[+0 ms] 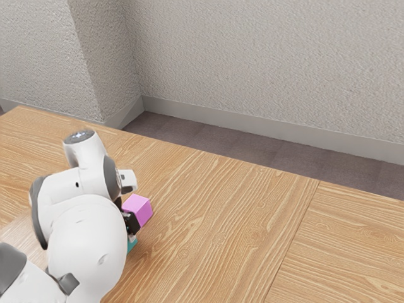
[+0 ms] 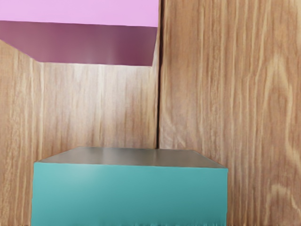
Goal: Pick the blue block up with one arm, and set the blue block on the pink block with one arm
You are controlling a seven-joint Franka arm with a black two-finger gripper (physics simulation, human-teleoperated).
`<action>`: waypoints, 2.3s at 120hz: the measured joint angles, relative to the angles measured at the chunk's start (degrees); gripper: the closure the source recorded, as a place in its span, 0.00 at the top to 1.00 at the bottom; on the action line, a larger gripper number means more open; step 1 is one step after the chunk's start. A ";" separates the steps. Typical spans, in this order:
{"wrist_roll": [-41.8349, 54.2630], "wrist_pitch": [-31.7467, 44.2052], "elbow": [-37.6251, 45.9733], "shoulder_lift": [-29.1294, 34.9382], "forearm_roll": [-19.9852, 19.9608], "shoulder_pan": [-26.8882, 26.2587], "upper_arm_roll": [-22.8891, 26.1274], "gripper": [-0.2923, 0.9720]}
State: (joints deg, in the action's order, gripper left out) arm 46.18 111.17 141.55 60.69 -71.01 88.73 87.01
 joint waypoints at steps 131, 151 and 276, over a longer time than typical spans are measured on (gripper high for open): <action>3.90 -2.69 -0.76 0.75 -0.13 0.14 -3.54 0.50; 3.79 -5.32 -4.30 0.38 3.79 2.07 -8.91 0.50; 0.41 -10.13 -23.47 -1.12 6.32 20.22 1.10 0.51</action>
State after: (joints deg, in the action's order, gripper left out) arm 46.59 101.04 118.08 59.57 -64.69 108.96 88.11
